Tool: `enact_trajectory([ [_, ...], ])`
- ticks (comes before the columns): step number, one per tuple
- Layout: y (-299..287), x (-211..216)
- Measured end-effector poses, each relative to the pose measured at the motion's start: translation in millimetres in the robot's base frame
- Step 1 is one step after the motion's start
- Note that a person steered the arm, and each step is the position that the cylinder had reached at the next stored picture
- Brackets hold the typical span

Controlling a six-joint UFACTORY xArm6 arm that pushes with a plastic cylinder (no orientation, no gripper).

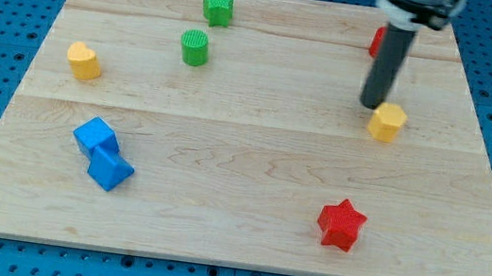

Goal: Move the yellow hexagon to the top right diagonally to the red star

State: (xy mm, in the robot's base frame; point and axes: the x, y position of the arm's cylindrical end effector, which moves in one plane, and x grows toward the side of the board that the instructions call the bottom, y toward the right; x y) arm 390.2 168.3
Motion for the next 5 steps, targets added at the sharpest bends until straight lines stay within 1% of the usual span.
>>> enact_trajectory([
  [1,4,49],
  [2,2,85],
  [3,-3,109],
  [4,-82,57],
  [5,-228,31],
])
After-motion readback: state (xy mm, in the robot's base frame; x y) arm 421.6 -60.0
